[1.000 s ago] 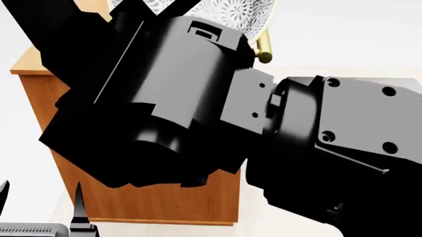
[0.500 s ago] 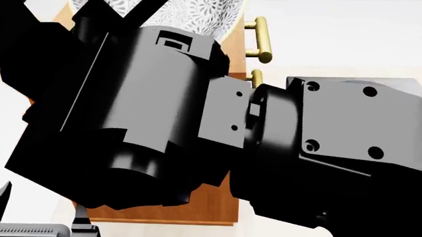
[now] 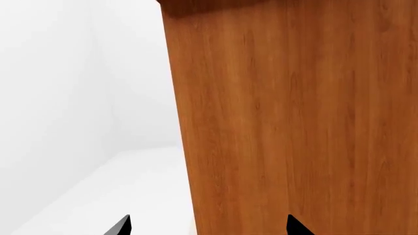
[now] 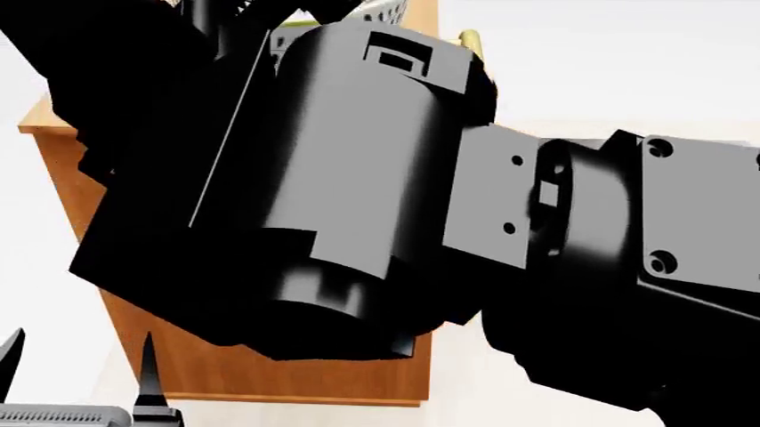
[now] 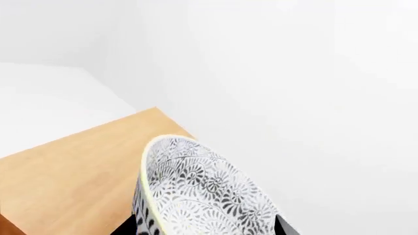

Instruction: Put the bowl on the top of the cabinet.

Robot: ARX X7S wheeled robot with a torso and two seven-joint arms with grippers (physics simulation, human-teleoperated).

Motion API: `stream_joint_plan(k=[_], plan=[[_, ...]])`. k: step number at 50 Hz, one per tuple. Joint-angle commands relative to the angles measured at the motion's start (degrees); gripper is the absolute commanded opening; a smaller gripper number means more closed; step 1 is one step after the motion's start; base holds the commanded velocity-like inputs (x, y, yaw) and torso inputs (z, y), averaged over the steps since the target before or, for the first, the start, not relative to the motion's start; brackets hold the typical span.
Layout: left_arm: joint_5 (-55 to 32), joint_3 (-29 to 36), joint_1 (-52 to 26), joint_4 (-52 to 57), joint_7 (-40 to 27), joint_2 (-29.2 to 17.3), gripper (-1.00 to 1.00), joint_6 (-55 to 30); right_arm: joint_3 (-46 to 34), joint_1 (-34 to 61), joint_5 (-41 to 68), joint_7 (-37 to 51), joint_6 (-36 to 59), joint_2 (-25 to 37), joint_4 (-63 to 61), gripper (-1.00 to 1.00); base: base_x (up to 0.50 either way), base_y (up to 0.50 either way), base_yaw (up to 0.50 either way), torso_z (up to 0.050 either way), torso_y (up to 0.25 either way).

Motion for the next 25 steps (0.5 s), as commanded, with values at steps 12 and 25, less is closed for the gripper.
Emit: stream_joint_plan(k=[12,25], plan=[[0.18,0.47,-0.02,0.22,-0.46,-0.11,1.0,-0.01,2.78,2.34,3.51,2.48,0.82,4.82,-5.13,1.0,0.0,0.0,0.0,0.0,0.0],[0.1,0.71,-0.17,1.97,-0.95,-0.27,1.0,-1.18,7.59,7.86,15.79,12.23,2.66,11.23,-15.37,1.0,0.0,0.0,0.0,0.0,0.0]])
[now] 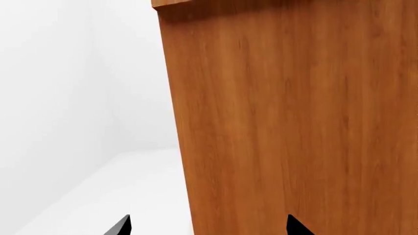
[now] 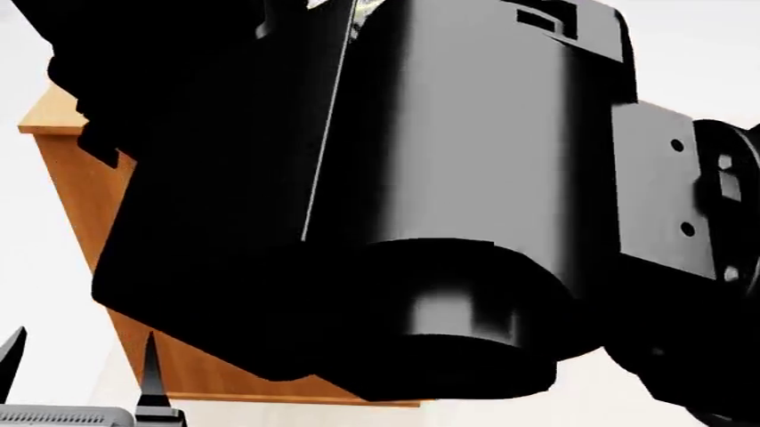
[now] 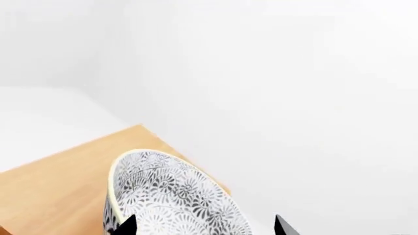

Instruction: Put the bowl on the top of the cabinet.

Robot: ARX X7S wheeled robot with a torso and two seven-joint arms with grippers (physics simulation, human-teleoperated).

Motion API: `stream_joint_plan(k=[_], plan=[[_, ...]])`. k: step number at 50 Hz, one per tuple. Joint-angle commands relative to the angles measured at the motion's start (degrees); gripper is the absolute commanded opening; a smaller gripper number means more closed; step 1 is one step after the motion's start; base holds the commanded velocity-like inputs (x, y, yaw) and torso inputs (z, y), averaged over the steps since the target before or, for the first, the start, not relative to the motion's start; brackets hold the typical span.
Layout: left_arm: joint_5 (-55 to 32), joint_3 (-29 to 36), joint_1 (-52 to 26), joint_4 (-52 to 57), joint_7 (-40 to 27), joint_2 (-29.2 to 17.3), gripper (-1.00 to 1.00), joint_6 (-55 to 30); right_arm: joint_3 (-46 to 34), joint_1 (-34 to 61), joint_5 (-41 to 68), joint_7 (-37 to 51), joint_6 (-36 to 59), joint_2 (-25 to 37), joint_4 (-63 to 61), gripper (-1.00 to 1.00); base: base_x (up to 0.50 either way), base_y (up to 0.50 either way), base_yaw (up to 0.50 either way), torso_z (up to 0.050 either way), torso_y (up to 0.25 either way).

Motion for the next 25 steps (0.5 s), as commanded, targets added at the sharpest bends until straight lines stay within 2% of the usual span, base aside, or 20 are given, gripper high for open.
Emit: stream_joint_plan(k=[1,4,13,16,25], plan=[[-0.12,0.05,-0.07,0.99,-0.35,-0.17,1.0,-0.59,3.11,3.68,7.97,6.61,1.25,4.63,-6.58,1.0,0.0,0.0,0.0,0.0,0.0],[-0.09,-0.14,0.09,1.21,-0.55,-0.37,1.0,-0.61,3.25,3.86,10.71,11.89,1.24,8.1,-11.07,1.0,0.0,0.0,0.0,0.0,0.0],[-0.48,-0.69,0.29,1.86,-0.83,-0.77,1.0,-0.75,5.32,-0.19,10.35,14.34,-1.35,16.15,-21.47,1.0,0.0,0.0,0.0,0.0,0.0],[-0.64,-0.97,0.62,2.72,-1.11,-0.98,1.0,-0.97,6.27,-4.6,7.16,14.09,-2.98,22.33,-26.91,1.0,0.0,0.0,0.0,0.0,0.0],[-0.77,-1.21,0.55,2.83,-1.39,-1.09,1.0,-0.98,6.16,-15.87,-3.66,12.54,-6.78,32.97,-36.08,1.0,0.0,0.0,0.0,0.0,0.0]])
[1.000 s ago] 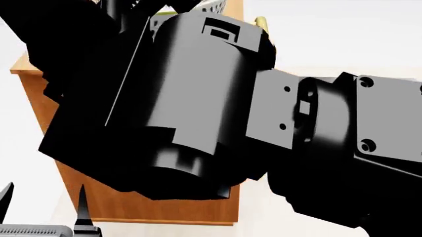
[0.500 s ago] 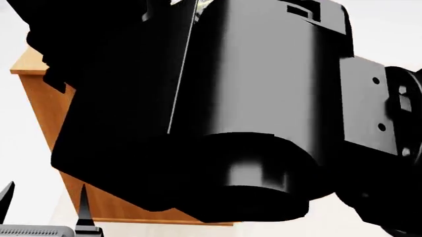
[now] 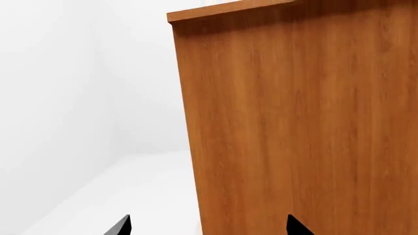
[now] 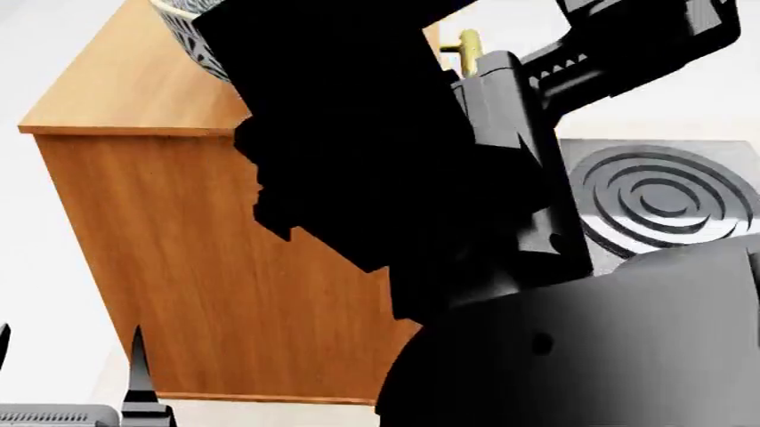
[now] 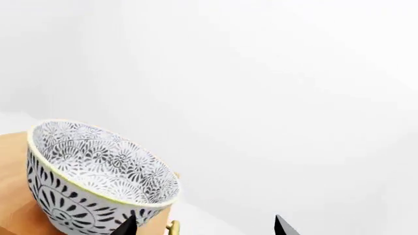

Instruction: Put the bowl on the top of the cabinet.

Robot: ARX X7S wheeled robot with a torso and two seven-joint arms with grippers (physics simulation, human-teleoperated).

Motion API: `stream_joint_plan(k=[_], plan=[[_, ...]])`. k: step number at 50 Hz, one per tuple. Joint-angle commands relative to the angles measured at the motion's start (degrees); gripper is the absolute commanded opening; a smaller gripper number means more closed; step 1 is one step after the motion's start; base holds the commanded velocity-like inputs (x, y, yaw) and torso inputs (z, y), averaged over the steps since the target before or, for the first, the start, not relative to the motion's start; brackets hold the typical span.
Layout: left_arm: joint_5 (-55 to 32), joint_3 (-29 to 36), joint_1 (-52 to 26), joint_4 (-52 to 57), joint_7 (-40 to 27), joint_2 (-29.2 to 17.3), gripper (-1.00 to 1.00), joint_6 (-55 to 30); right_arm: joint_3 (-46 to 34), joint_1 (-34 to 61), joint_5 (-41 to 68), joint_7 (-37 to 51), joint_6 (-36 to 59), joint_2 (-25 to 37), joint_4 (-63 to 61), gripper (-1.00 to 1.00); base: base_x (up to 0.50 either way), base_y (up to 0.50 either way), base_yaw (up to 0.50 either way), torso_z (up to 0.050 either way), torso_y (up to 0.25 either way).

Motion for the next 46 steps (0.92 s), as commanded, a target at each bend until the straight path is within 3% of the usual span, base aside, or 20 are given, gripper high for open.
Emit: stream_joint_plan(k=[1,10,21,46], plan=[[-0.18,-0.33,0.24,0.76,-0.44,-0.29,1.0,-0.1,1.08,-13.22,-10.75,-1.32,-5.98,14.28,-11.45,1.0,0.0,0.0,0.0,0.0,0.0],[-0.41,-0.53,0.22,0.12,-0.37,-0.36,1.0,0.6,-1.32,-31.01,-28.53,-8.97,-19.1,23.79,-11.02,1.0,0.0,0.0,0.0,0.0,0.0],[-0.21,-0.25,-0.05,-0.36,-0.58,-0.29,1.0,0.49,-6.32,-46.41,-42.45,-12.81,-32.5,26.11,-2.79,1.0,0.0,0.0,0.0,0.0,0.0],[-0.15,0.3,-0.52,-1.04,-0.77,-0.18,1.0,0.66,-8.9,-54.63,-47.31,-16.9,-40.61,21.48,9.52,1.0,0.0,0.0,0.0,0.0,0.0]])
